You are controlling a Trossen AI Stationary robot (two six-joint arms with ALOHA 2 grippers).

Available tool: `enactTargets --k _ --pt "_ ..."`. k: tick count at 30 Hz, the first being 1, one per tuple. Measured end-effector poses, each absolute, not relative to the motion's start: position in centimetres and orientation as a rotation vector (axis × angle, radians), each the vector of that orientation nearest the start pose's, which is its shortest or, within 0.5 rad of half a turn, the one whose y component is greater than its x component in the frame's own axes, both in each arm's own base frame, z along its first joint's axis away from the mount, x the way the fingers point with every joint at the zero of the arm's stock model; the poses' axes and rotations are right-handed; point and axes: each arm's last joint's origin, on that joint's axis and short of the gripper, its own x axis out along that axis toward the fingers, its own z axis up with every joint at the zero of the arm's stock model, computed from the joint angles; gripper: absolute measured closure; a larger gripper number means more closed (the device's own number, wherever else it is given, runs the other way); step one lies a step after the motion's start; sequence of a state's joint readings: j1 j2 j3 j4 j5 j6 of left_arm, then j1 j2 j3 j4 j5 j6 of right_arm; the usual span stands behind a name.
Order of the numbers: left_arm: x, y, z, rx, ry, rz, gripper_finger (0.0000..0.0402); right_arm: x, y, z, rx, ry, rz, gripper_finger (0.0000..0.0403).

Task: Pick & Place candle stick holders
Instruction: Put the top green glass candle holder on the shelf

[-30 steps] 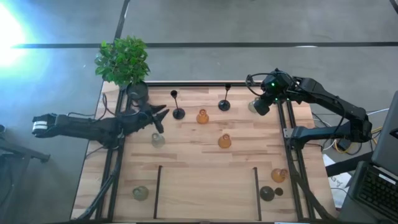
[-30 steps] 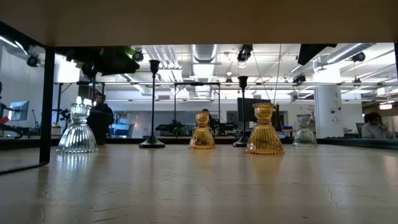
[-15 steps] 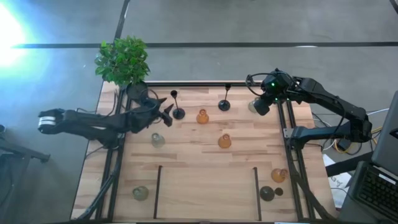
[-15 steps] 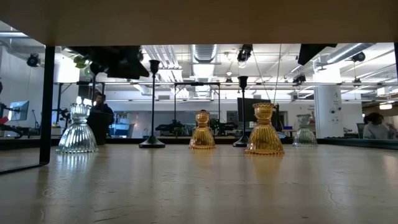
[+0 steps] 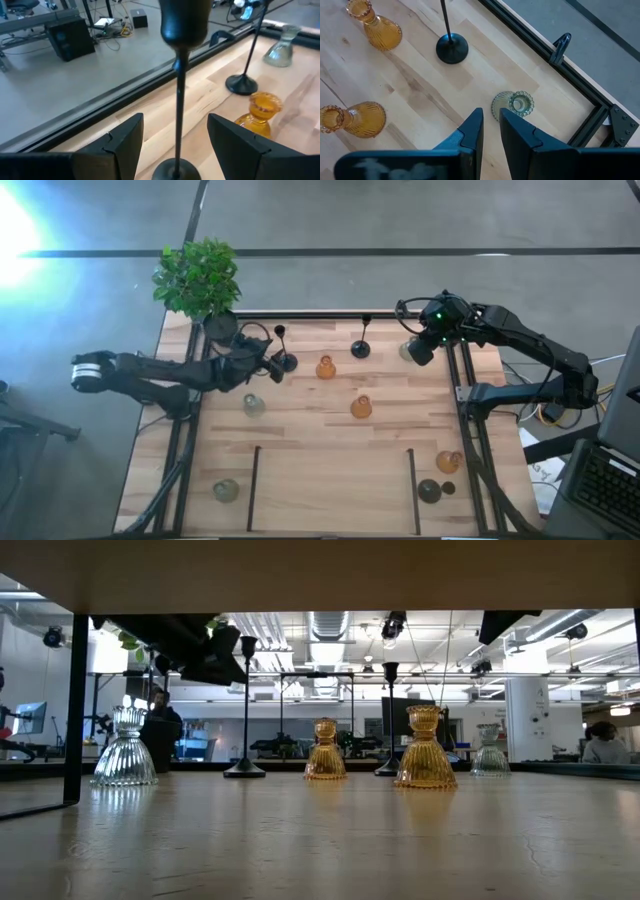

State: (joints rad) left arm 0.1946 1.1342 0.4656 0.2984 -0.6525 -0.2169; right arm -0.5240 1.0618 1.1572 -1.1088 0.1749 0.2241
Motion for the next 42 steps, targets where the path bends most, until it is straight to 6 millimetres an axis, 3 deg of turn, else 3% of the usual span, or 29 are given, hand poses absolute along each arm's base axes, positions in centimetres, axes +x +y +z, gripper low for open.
enactTargets --k 10,18,23,33,42 --pt "22.7 6.8 20.4 -0.124 0.264 0.885 0.0178 15.4 -9.5 33.5 0.376 0.944 -0.751 0.0341" --pt "22.7 6.7 20.4 -0.133 0.283 0.832 0.0179 15.3 -9.4 33.5 0.383 0.950 -0.754 0.0348" --pt "21.1 6.1 21.2 -0.141 0.363 0.753 0.0179 15.8 -9.8 32.9 0.462 0.962 -0.781 0.0334" --pt "17.3 4.9 24.3 -0.289 0.287 0.631 0.0179 18.1 -13.8 27.9 0.631 1.187 -0.815 0.0280" --pt "14.8 4.2 26.2 -0.343 0.162 0.588 0.0179 16.8 -17.3 26.3 0.762 1.220 -0.909 0.0273"
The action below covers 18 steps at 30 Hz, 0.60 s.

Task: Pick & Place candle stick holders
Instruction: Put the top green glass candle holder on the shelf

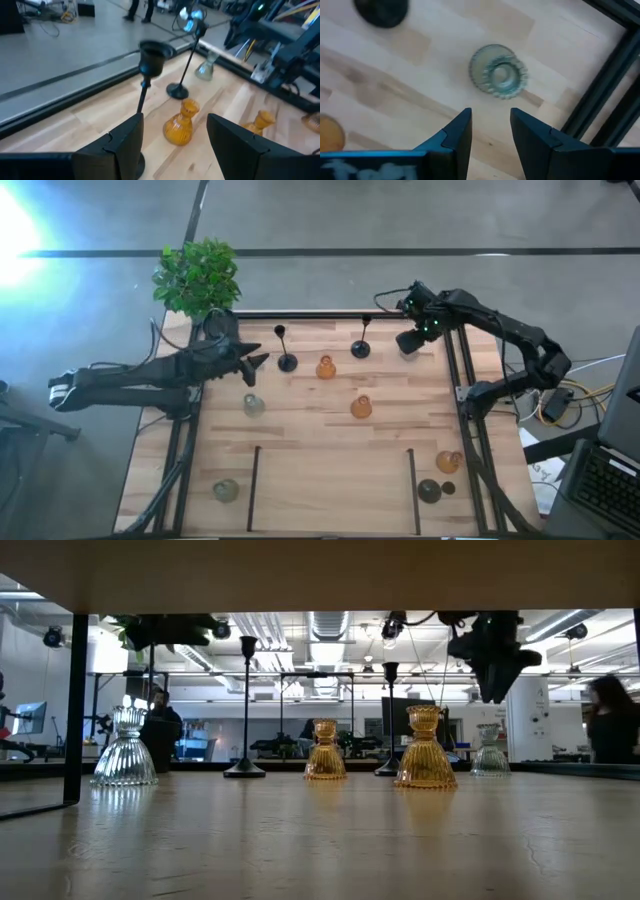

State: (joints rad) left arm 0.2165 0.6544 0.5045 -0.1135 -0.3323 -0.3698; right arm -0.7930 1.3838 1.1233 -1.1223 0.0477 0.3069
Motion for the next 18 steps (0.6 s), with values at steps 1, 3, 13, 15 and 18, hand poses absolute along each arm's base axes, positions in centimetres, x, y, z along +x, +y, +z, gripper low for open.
enactTargets --k 1,3,13,15,18 --pt "14.6 4.2 26.4 -0.344 0.151 0.587 0.0179 16.6 -17.6 26.2 0.775 1.217 -0.921 0.0272" --pt "14.3 4.1 26.6 -0.345 0.129 0.583 0.0179 16.2 -18.1 26.1 0.797 1.209 -0.946 0.0269" --pt "13.9 4.0 26.9 -0.348 0.105 0.580 0.0179 16.1 -20.1 24.6 0.840 1.212 -0.982 0.0252" --pt "13.9 4.0 26.9 -0.348 0.104 0.580 0.0179 16.1 -20.5 24.0 0.846 1.235 -0.980 0.0256" --pt "13.9 4.0 26.9 -0.348 0.105 0.580 0.0179 16.0 -21.1 23.4 0.865 1.257 -0.968 0.0265"
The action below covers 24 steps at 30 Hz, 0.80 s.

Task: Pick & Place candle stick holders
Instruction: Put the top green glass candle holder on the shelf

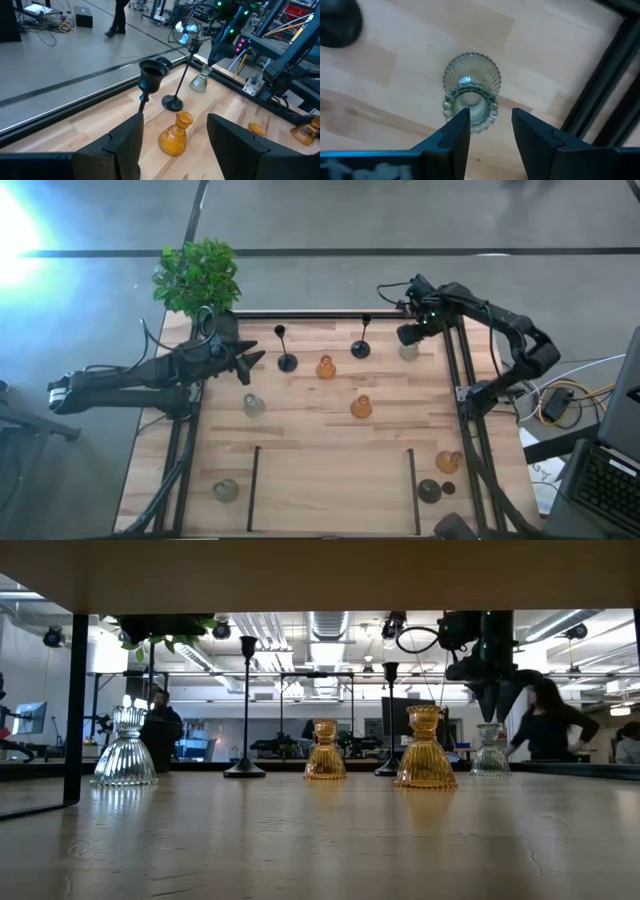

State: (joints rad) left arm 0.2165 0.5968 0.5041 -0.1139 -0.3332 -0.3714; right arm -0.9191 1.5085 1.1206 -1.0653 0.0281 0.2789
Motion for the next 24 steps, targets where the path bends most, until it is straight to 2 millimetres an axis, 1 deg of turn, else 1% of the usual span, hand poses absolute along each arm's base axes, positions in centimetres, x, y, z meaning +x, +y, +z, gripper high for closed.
enactTargets --k 4,10,13,17,18,21,24 --pt "13.9 4.0 26.9 -0.348 0.104 0.580 0.0179 15.8 -21.6 22.7 0.876 1.283 -0.956 0.0275" --pt "13.9 4.0 26.9 -0.348 0.105 0.580 0.0179 15.9 -21.8 21.5 0.842 1.318 -0.914 0.0297" --pt "13.9 4.0 26.9 -0.348 0.105 0.581 0.0179 16.0 -21.9 21.0 0.837 1.304 -0.911 0.0319" --pt "13.9 4.0 26.9 -0.348 0.105 0.581 0.0179 16.0 -21.9 20.8 0.818 1.299 -0.896 0.0367" --pt "13.9 4.0 26.9 -0.348 0.105 0.581 0.0179 16.0 -21.9 20.9 0.815 1.296 -0.883 0.0376" --pt "13.9 4.0 26.9 -0.348 0.106 0.581 0.0179 15.8 -21.6 21.5 0.809 1.288 -0.873 0.0377" --pt "13.9 4.0 26.9 -0.348 0.106 0.581 0.0179 15.5 -21.0 23.5 0.805 1.260 -0.864 0.0385"
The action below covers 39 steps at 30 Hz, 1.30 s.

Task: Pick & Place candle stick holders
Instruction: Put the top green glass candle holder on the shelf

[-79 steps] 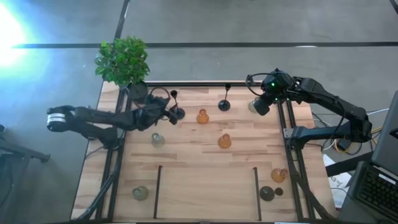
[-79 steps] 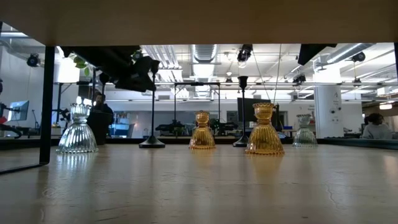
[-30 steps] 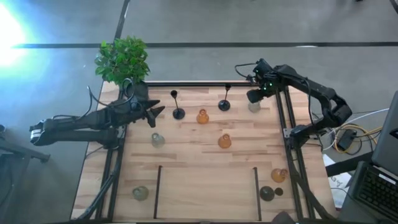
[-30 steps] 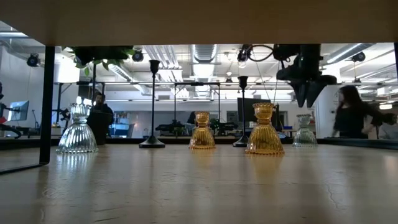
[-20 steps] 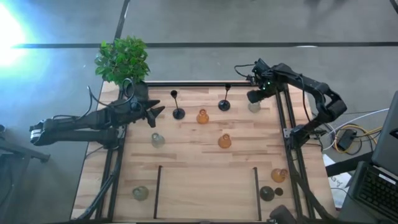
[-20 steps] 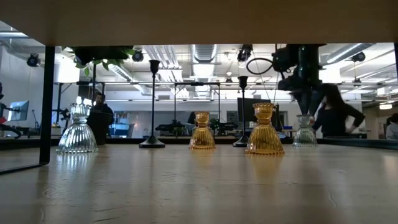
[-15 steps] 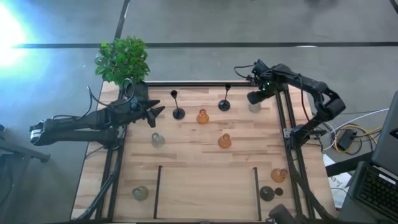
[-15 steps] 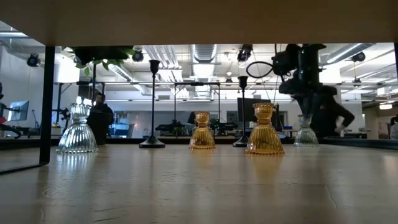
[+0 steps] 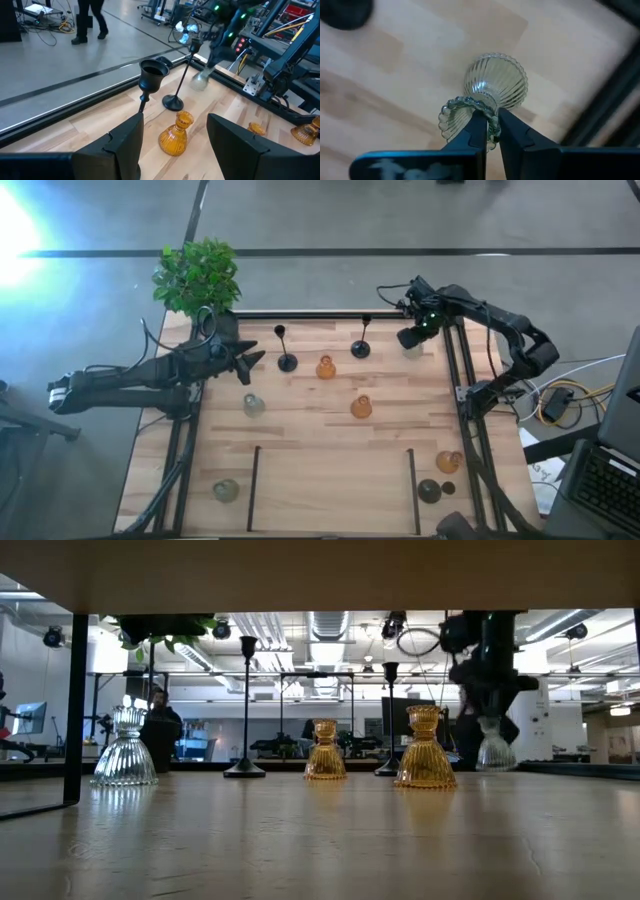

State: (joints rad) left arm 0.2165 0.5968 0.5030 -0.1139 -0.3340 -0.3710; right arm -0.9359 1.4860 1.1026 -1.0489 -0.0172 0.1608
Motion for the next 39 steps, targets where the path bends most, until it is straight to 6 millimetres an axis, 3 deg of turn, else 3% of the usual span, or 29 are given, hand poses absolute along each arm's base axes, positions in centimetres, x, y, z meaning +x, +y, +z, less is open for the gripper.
enactTargets --k 3,7,12,18,24,28,34,39 --pt "13.9 4.0 26.9 -0.346 0.107 0.581 0.0179 15.2 -19.6 26.6 0.756 1.235 -0.842 0.0385" --pt "13.9 4.0 26.9 -0.346 0.108 0.581 0.0179 14.8 -16.3 31.1 0.699 1.207 -0.782 0.0385" --pt "13.9 4.0 26.9 -0.346 0.108 0.581 0.0179 15.1 -10.5 35.9 0.675 1.089 -0.599 0.0385" --pt "13.9 4.0 26.9 -0.347 0.108 0.582 0.0179 15.8 -3.2 39.3 0.722 1.047 -0.350 0.0385" --pt "13.9 4.0 26.9 -0.348 0.107 0.582 0.0179 19.0 3.5 40.5 0.689 1.053 -0.094 0.0385" --pt "13.9 4.0 26.9 -0.353 0.105 0.581 0.0179 21.5 7.0 39.5 0.596 1.152 -0.016 0.0385" --pt "13.9 4.0 26.9 -0.353 0.105 0.581 0.0179 25.2 10.5 38.3 0.533 1.242 0.022 0.0385" --pt "13.9 4.0 26.9 -0.354 0.108 0.567 0.0179 27.3 12.0 38.1 0.494 1.298 0.026 0.0385"
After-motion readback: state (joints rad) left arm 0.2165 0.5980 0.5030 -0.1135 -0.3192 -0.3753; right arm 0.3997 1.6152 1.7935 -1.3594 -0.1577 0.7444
